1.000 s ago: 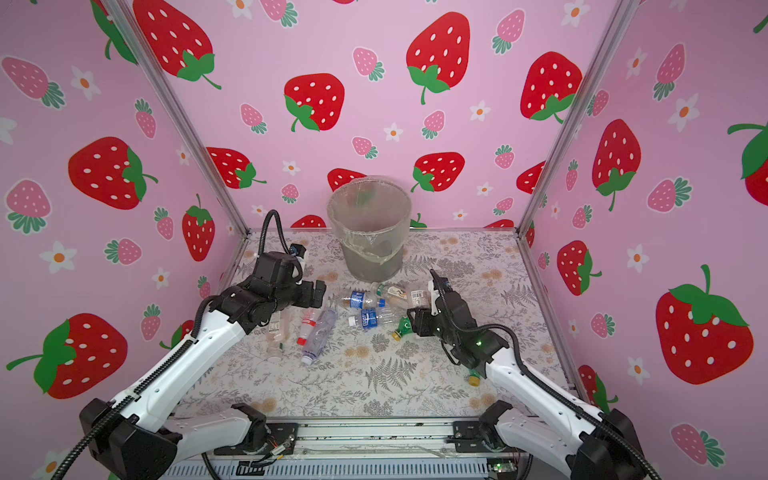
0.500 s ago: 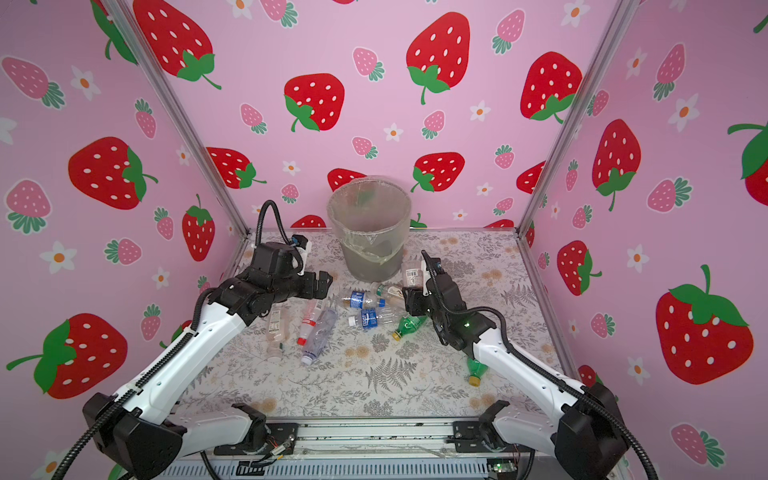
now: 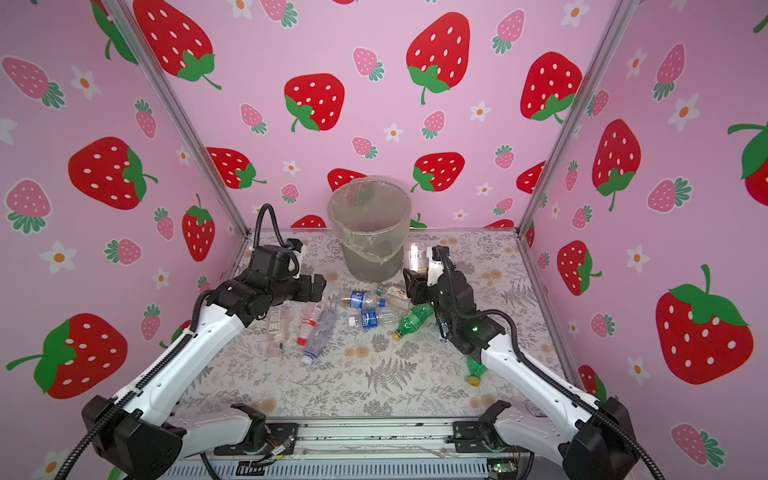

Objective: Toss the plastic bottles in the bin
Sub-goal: 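Lift the barcode-labelled bottle with the right gripper and release it over the bin, then withdraw the right gripper from the bin while the left gripper lowers toward the pile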

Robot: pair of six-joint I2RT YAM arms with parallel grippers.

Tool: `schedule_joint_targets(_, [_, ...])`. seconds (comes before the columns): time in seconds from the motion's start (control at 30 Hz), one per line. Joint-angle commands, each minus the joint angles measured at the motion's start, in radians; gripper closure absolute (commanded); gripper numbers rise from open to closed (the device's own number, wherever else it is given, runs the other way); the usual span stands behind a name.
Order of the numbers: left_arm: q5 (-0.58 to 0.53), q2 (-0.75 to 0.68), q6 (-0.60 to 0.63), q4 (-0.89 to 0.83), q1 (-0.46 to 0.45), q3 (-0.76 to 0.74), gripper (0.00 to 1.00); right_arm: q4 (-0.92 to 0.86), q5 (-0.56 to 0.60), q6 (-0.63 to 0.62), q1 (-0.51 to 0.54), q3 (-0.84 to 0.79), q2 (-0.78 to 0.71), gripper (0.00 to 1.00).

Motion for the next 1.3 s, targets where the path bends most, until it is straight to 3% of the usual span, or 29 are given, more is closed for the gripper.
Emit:
schedule_joint_targets(0.0, [-0.017,-0.011,0.009,-0.016,0.009,-0.005,0.01,0.085,0.024,-0.067,0.004,0.056,0.009,0.44])
schedule_joint_targets(0.37, [0.011,0.001,0.009,-0.013,0.038,-0.006,0.01,0.185,0.02,-0.129,0.002,0.144,0.14,0.44])
schedule_joint_targets(0.6, [0.035,0.007,0.0,-0.01,0.073,-0.006,0.01,0.046,0.023,-0.221,-0.018,0.687,0.519,0.42])
schedule_joint_targets(0.63, [0.03,0.004,0.001,-0.011,0.073,-0.006,0.01,0.028,0.01,-0.216,-0.028,0.766,0.579,0.39])
schedule_joint_targets(0.67, [0.026,0.001,0.001,-0.01,0.076,-0.008,0.01,-0.017,-0.006,-0.203,-0.04,0.874,0.658,0.29])
schedule_joint_targets(0.73, [0.024,-0.006,0.001,-0.008,0.084,-0.01,0.01,-0.157,-0.039,-0.168,-0.061,1.108,0.804,0.03])
schedule_joint_targets(0.8, [0.024,-0.014,0.001,-0.005,0.092,-0.012,0.01,-0.257,-0.081,-0.149,-0.067,1.271,0.89,0.01])
schedule_joint_targets(0.87, [0.026,-0.021,-0.001,-0.004,0.095,-0.012,0.01,-0.223,-0.13,-0.139,-0.067,1.256,0.878,0.01])
schedule_joint_targets(1.0, [0.034,-0.035,-0.004,0.002,0.105,-0.017,0.01,-0.074,-0.159,-0.113,-0.067,1.035,0.74,0.01])
schedule_joint_targets(1.27, [0.069,-0.04,-0.021,0.006,0.108,-0.017,0.01,0.003,-0.091,-0.122,-0.067,0.643,0.42,0.01])
